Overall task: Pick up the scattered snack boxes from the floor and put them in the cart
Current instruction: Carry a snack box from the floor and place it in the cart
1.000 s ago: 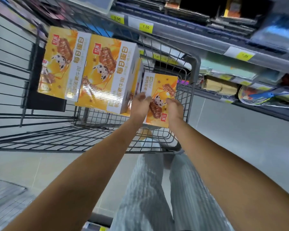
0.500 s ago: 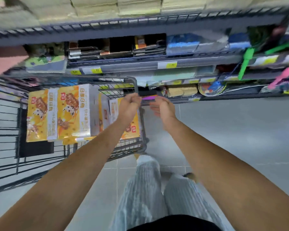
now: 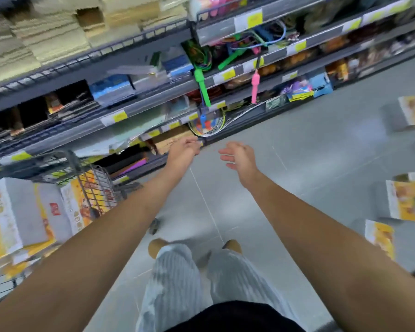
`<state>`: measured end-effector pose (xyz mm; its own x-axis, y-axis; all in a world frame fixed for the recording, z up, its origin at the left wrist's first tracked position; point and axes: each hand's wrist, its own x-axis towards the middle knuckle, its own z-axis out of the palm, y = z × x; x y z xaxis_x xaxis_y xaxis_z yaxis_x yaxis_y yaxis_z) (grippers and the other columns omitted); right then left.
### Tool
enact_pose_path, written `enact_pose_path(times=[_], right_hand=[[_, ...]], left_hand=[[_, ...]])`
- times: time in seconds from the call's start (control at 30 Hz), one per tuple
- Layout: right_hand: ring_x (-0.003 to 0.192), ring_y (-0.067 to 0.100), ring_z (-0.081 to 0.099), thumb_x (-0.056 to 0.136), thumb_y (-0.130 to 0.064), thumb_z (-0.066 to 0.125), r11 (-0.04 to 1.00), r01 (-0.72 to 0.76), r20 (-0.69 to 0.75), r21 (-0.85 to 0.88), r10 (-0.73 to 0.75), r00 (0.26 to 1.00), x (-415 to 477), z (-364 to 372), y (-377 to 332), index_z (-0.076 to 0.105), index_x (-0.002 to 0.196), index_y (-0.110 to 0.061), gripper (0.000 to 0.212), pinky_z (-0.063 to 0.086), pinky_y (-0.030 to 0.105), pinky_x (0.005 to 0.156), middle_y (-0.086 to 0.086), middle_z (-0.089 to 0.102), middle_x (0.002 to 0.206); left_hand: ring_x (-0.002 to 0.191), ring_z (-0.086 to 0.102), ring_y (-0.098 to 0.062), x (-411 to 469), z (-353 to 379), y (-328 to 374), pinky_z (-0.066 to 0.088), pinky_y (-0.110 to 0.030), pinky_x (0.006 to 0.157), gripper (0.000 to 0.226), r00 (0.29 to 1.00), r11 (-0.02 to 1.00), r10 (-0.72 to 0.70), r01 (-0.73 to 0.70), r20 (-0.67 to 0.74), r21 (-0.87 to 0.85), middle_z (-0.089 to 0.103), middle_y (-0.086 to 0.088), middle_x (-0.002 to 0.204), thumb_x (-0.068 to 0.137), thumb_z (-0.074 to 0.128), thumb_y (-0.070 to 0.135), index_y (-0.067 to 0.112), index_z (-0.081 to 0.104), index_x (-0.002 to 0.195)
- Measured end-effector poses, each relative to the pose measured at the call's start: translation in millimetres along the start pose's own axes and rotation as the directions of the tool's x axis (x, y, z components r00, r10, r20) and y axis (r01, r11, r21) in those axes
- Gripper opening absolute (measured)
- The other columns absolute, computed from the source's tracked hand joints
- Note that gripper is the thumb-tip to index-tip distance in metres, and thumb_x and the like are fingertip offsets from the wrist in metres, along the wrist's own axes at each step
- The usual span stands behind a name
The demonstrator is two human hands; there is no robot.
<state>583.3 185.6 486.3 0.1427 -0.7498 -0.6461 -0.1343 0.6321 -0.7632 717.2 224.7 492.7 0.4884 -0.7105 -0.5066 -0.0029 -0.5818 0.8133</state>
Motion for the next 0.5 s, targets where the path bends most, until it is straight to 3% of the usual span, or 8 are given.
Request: enact_pose_path(times=[0.1, 0.2, 0.5], right_hand=[[0.083, 0.022, 0.059, 0.095, -0.017, 0.048, 0.998, -0.005, -0.079, 0.064, 0.01, 0.997, 0.6, -62.9, -4.3, 0.053, 0.089, -0.017, 0.008, 0.038, 0.029, 0.071, 0.011, 0.064, 0.098], [0.082, 0.022, 0.058, 0.094, -0.018, 0.05, 0.989, -0.001, -0.163, 0.147, 0.025, 0.986, 2.0, -124.2, -3.2, 0.055, 0.09, -0.017, 0.007, 0.039, 0.03, 0.074, 0.01, 0.064, 0.097], [0.066, 0.014, 0.056, 0.093, -0.014, 0.05, 0.92, 0.067, -0.38, 0.387, 0.093, 0.92, 8.6, -277.9, 7.0, 0.054, 0.082, -0.019, 0.012, 0.037, 0.025, 0.06, 0.004, 0.063, 0.079]], left_hand=[[0.065, 0.051, -0.003, -13.4, 60.7, 19.8, 0.036, -0.008, 0.045, 0.022, 0.995, 0.999, 0.012, -0.015, 0.098, 0.035, 0.056, 0.002, 0.087, 0.092, 0.054, 0.011, 0.016, 0.058, 0.114], [0.068, 0.055, -0.002, -26.3, 118.4, 37.9, 0.037, -0.016, 0.053, 0.028, 0.977, 0.991, 0.043, -0.068, 0.21, 0.113, 0.058, 0.006, 0.083, 0.092, 0.054, 0.011, 0.01, 0.058, 0.12], [0.07, 0.055, -0.003, -34.0, 277.8, 87.3, 0.035, -0.016, 0.054, 0.032, 0.875, 0.949, 0.058, -0.197, 0.481, 0.244, 0.057, -0.004, 0.1, 0.094, 0.053, 0.011, 0.005, 0.055, 0.125]])
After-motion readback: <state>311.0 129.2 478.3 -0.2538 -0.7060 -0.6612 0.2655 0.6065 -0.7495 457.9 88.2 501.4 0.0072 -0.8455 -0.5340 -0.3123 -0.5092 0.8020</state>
